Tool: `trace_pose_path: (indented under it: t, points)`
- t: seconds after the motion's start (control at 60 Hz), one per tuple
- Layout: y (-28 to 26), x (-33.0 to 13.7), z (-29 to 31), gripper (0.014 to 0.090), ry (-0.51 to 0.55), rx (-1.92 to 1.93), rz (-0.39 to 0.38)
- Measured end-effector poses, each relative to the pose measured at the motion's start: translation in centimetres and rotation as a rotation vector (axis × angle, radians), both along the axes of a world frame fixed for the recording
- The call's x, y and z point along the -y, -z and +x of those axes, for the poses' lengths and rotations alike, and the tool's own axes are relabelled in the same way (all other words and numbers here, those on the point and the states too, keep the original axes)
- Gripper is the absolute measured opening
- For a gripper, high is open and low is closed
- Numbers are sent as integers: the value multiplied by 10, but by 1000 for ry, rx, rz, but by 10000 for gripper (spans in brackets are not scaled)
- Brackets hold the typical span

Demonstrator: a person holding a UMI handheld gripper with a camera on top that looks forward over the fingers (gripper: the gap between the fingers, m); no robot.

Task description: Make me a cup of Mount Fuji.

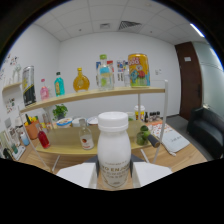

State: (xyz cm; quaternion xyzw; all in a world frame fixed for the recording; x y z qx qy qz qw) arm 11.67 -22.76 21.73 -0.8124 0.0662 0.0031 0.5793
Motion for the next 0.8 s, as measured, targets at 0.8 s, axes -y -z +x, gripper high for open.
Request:
trace_pose_path:
  t: [0.8]
  points:
    - [77,-26,25,477,-344,1459,-121]
